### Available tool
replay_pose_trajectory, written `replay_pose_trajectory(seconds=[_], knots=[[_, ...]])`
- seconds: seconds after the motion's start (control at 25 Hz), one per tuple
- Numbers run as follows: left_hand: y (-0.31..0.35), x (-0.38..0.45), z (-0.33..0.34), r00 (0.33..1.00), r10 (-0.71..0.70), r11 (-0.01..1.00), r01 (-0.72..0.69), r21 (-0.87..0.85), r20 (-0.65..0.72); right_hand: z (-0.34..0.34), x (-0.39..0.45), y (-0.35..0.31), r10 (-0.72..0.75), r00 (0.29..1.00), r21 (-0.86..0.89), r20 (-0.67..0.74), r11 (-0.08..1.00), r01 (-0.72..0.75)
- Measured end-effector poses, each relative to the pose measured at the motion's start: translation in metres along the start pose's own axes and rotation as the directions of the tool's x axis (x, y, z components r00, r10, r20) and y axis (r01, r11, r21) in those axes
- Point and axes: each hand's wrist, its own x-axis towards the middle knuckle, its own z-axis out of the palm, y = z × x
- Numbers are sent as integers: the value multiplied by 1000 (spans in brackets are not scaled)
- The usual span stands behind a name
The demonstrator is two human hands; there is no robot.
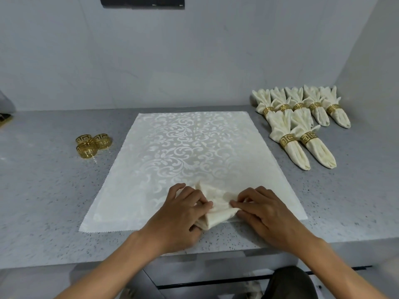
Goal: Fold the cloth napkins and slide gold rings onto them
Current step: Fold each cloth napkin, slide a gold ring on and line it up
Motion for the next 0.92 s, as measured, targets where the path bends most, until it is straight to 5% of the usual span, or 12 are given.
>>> replay_pose_trajectory(seconds=[0.2,0.32,0.36,0.44,0.52,0.6,0.76,0.92], knots=[[8,16,7,986,-102,993,108,40,-134,-9,-3,-3,92,996,-157,-20,983,-94],[16,28,-21,967,-253,953,243,-182,-34,-21,1,-16,195,980,-84,-49,977,-198],[16,33,-39,938,-339,874,340,-346,65,-31,6,-20,227,972,-17,-53,973,-229],[10,46,-73,817,-427,532,573,-623,387,-50,23,-24,303,953,166,-17,940,-296],[-5,58,-83,649,-405,188,749,-636,644,-57,44,-16,394,919,243,33,888,-390],[-16,66,-75,537,-387,48,824,-565,750,-50,59,-15,447,886,125,122,879,-461],[-25,76,-51,436,-439,34,882,-470,786,-2,58,-35,338,907,84,253,926,-368],[-42,79,-51,464,-435,129,880,-457,772,27,57,-32,359,918,-59,167,933,-354]])
